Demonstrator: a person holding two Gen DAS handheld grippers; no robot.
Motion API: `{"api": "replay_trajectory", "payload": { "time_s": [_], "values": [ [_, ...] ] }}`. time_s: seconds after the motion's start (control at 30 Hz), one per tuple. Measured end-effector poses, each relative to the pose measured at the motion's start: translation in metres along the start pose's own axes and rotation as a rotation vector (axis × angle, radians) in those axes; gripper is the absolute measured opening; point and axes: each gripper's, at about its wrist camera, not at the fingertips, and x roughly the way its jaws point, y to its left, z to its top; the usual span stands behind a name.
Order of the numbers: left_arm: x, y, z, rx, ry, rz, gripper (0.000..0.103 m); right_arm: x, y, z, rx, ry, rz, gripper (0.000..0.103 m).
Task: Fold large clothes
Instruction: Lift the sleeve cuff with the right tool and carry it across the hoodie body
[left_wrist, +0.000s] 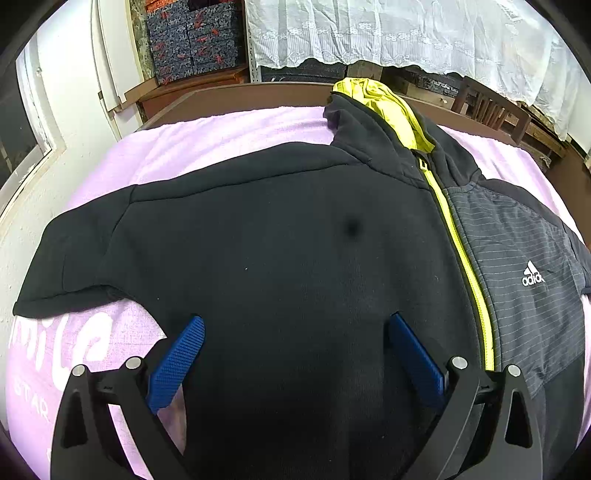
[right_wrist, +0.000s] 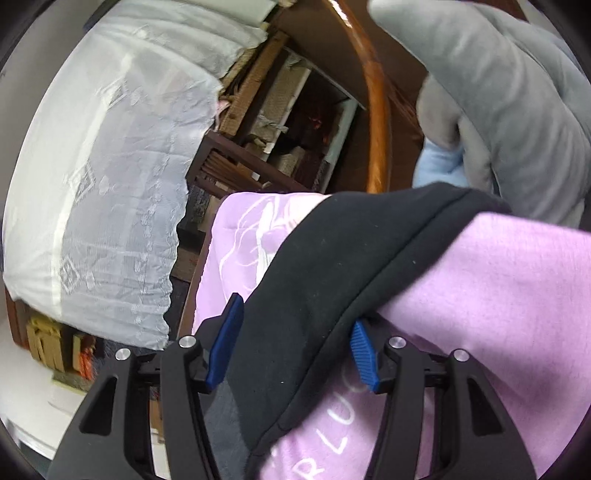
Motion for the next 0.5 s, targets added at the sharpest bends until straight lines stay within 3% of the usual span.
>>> {"api": "replay_trajectory", "payload": {
  "time_s": [0.1, 0.2, 0.5],
  "values": [
    [-0.001, 0.000, -0.001, 0.001, -0.002, -0.004, 0.100, -0.005, -0.008, 0.006, 0.052, 0.011, 0.075, 0.054],
    [0.000, 0.001, -0.001, 0.003, 0.000, -0.009, 0.100, -0.008, -0.008, 0.008, 0.020, 0.028, 0.096, 0.056],
    [0.001, 0.002, 0.002, 0.022, 0.006, -0.023, 0.100, -0.010, 0.005, 0.007, -0.079, -0.004, -0.018, 0.053]
  ]
}}
